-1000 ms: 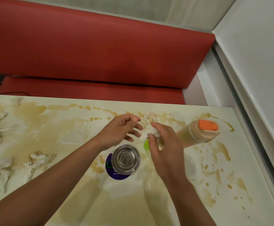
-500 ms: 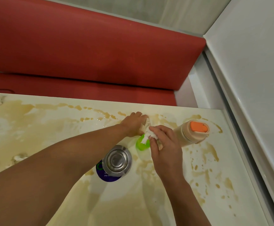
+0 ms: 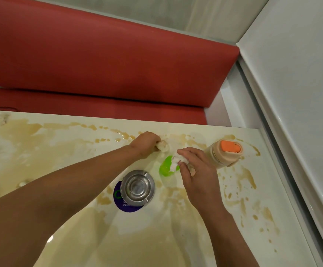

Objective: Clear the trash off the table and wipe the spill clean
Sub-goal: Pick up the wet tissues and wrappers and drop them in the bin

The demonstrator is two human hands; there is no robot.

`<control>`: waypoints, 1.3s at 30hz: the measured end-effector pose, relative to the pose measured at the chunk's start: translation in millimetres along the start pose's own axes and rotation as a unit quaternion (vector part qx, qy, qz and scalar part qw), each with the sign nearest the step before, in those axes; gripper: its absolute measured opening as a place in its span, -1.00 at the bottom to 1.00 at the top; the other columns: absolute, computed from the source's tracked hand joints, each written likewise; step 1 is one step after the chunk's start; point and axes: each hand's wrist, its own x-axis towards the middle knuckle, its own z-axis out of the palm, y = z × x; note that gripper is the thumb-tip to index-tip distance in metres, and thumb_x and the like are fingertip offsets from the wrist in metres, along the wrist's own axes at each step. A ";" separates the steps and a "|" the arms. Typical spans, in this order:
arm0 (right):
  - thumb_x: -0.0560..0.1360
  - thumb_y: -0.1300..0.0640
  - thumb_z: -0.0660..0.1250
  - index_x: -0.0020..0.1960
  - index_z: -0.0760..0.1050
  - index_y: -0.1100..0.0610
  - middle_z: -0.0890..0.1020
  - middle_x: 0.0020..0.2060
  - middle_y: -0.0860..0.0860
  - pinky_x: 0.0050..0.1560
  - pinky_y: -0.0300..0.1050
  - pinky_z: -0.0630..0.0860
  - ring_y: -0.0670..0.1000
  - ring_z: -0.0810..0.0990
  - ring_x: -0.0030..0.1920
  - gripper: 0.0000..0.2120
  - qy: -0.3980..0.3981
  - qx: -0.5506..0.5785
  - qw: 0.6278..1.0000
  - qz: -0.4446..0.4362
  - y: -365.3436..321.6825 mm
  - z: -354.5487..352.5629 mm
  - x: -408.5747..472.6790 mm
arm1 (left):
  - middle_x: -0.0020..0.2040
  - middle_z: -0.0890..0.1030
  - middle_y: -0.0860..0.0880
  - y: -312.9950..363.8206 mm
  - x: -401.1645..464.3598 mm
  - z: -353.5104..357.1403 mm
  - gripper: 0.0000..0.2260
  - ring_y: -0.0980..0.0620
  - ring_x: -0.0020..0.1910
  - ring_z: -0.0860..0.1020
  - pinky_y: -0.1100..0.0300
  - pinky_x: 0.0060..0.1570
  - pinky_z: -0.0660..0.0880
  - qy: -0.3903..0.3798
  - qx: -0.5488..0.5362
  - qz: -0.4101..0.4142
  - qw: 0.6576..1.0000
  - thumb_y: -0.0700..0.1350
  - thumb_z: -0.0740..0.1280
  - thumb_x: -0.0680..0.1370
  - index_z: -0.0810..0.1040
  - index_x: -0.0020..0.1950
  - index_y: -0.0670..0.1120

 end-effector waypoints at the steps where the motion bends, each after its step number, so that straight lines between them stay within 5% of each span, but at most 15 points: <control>1: 0.59 0.27 0.37 0.31 0.61 0.02 0.55 0.23 -0.13 0.25 -0.03 0.53 -0.03 0.54 0.27 -0.67 0.002 0.004 1.000 0.000 -2.2 -3.1 -0.8 | -0.27 0.54 0.01 -0.6 -5.1 -6.0 -0.85 -0.08 -0.18 0.53 0.09 -0.18 0.40 0.011 -0.010 -0.002 1.000 -0.11 0.48 0.54 0.59 -0.15 -0.14; 9: 0.57 0.28 0.41 0.27 0.63 -0.01 0.59 0.21 -0.14 0.25 -0.27 0.46 -0.10 0.56 0.26 -0.67 0.027 0.049 0.998 0.000 -20.0 -33.7 -21.3 | -0.18 0.66 -0.07 7.4 -70.4 -66.3 -0.85 -0.05 -0.18 0.56 0.05 -0.18 0.45 0.101 -0.071 -0.019 0.992 -0.07 0.50 0.54 0.69 -0.04 -0.16; 15: 0.57 0.27 0.41 0.24 0.64 -0.01 0.61 0.18 -0.15 0.23 -0.31 0.45 -0.08 0.57 0.26 -0.70 0.023 0.076 0.997 0.004 -20.3 -54.1 -48.2 | -0.12 0.60 0.11 35.2 -132.2 -95.5 -0.85 0.19 -0.18 0.52 0.43 -0.24 0.33 0.113 -0.079 -0.041 0.990 0.00 0.51 0.52 0.70 0.04 -0.02; 25: 0.55 0.30 0.43 0.24 0.62 0.02 0.63 0.15 -0.19 0.16 -0.36 0.45 -0.10 0.58 0.22 -0.68 0.038 0.128 0.990 0.047 -3.2 -98.9 -97.6 | -0.10 0.65 0.14 143.1 -206.2 -134.0 -0.88 0.16 -0.13 0.56 0.19 -0.16 0.49 0.116 -0.078 0.007 0.990 0.05 0.50 0.48 0.70 0.00 0.11; 30: 0.56 0.26 0.44 0.23 0.62 -0.03 0.63 0.15 -0.21 0.14 -0.28 0.51 -0.09 0.60 0.22 -0.69 0.062 0.159 0.980 0.105 17.7 -124.6 -135.0 | -0.13 0.63 0.17 200.2 -215.2 -119.4 -0.90 0.15 -0.09 0.56 0.37 -0.20 0.40 0.069 -0.090 0.068 0.991 0.03 0.50 0.47 0.67 -0.04 0.21; 39: 0.56 0.25 0.43 0.23 0.61 -0.07 0.61 0.11 -0.29 0.05 -0.47 0.42 -0.21 0.57 0.15 -0.69 0.135 0.126 0.954 0.236 87.8 -174.0 -241.8 | -0.14 0.61 0.17 280.2 -193.1 -3.1 -0.89 0.12 -0.15 0.55 0.25 -0.21 0.45 -0.066 -0.093 0.162 0.980 0.10 0.48 0.51 0.67 0.00 0.16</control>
